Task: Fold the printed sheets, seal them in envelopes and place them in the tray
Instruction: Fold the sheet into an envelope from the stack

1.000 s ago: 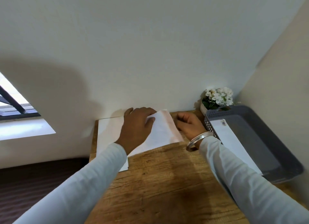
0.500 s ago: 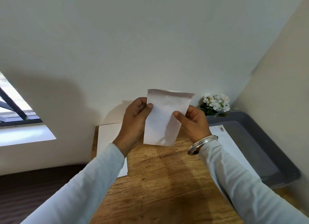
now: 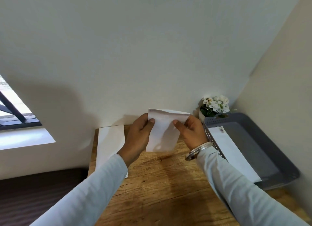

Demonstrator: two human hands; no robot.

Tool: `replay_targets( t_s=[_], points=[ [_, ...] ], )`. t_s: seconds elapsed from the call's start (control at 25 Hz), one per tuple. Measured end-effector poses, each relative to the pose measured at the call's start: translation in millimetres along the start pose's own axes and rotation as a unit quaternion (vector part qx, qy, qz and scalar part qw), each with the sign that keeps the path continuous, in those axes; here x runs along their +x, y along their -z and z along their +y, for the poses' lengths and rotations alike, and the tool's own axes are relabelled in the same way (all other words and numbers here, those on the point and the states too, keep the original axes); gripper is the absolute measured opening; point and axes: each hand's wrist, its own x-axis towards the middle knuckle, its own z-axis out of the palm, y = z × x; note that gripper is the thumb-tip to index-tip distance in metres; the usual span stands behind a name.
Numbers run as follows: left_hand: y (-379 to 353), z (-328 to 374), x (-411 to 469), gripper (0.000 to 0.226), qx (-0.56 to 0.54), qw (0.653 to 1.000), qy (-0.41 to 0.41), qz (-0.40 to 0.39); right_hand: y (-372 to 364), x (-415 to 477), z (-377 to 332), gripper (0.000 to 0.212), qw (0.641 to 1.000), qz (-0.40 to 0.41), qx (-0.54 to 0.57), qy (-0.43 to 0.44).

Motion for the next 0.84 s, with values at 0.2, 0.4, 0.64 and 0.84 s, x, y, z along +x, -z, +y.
replay_targets(
  t_s=[0.2,0.4,0.64,0.84],
  points=[
    [-2,3,-9,0.021,-0.035,0.999,-0.014,0.026,5,-6,5,0.028,0.999,-0.028,0.036,0.002],
    [6,19,0,0.021,-0.003,0.986,-0.111,0.122,4,0,-6,0.034,0.996,0.064,0.032,0.056],
    [7,19,1,0.013,0.054,0.979,-0.163,0.106,5,0,-19,0.026,0.993,0.044,0.006,0.109],
    [12,12,-3,0.018,0.103,0.979,-0.145,0.095,7,-4,-16,0.032,0.996,-0.007,-0.037,0.075]
  ],
)
